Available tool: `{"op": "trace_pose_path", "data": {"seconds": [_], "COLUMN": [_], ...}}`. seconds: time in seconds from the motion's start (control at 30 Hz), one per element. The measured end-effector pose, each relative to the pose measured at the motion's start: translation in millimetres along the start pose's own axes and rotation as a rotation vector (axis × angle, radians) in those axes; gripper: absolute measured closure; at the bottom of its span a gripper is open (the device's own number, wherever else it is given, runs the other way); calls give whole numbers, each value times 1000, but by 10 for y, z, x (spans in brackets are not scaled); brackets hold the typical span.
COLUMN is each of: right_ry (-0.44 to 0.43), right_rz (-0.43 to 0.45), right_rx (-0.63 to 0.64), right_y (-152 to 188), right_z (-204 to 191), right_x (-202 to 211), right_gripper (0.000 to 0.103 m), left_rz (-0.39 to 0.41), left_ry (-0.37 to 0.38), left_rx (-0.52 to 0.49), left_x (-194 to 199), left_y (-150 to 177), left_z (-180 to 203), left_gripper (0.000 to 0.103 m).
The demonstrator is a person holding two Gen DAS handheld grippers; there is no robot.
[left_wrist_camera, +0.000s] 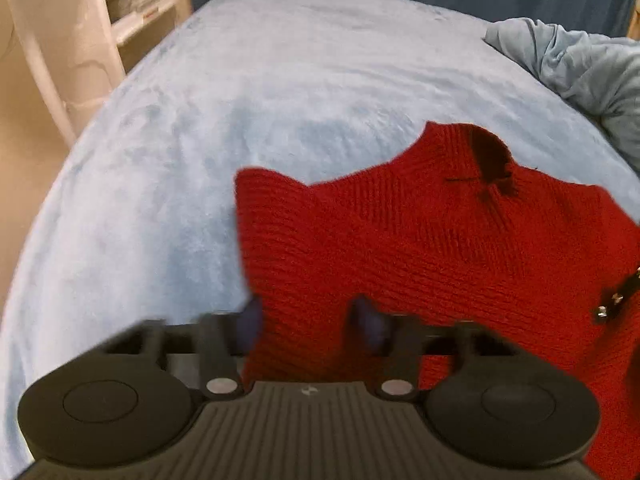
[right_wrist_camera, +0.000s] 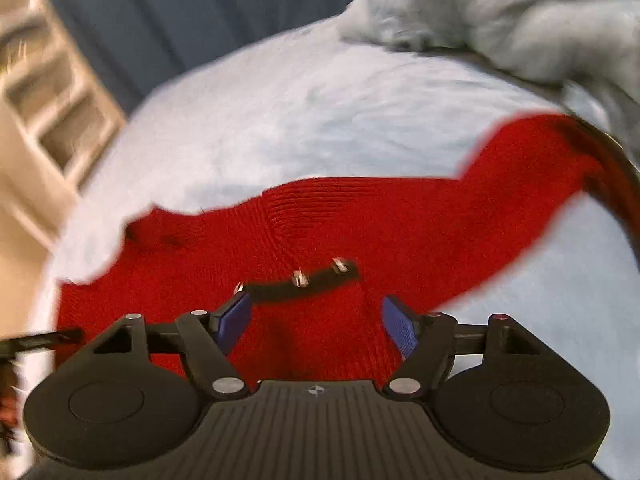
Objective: Fold small clothes
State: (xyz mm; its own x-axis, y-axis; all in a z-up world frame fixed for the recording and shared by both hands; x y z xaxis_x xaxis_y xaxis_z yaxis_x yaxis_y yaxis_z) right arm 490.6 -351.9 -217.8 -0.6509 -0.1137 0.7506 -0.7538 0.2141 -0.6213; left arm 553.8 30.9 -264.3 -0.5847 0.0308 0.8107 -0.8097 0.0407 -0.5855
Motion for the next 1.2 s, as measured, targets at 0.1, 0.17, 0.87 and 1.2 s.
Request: {"op": "trace_pose_path", "data": {"seconds": [0.1,0.17,0.87,1.2], "right_ry": [37,44,-1,-76], "right_rz": [-52,-36,3,33], "right_rx": [137,228,-89,-10], "right_y": [72,114,73,19], "right_z": [-102,-204,144,-172], "right_x": [-350,-313,-318,-386], "right_gripper": [63,89,86,99], "left_rz": [45,88,184,148], "left_ry": [88,96,186,100], "left_rx": [101,206,213,218], "left_x": [107,230,411,45], "left_y": [-52,-65,-219,-370], "left_z": [-182,-477,-652,-622], "left_gripper": [86,86,5,85]}}
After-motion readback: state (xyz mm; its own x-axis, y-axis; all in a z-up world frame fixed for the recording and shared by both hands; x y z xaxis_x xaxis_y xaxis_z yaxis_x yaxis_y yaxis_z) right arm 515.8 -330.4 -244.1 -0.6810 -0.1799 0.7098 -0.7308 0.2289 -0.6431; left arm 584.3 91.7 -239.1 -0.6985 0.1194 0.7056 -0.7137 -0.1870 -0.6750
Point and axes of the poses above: each gripper's, at about its wrist camera, not at the fingertips, and x roughly against the way its jaws point, z to its right, y to its underside, the point moved 8 cm from there along -x, roughly the way its jaws point, and after that the axes turned 2 degrees about x, right-handed, at the moved point
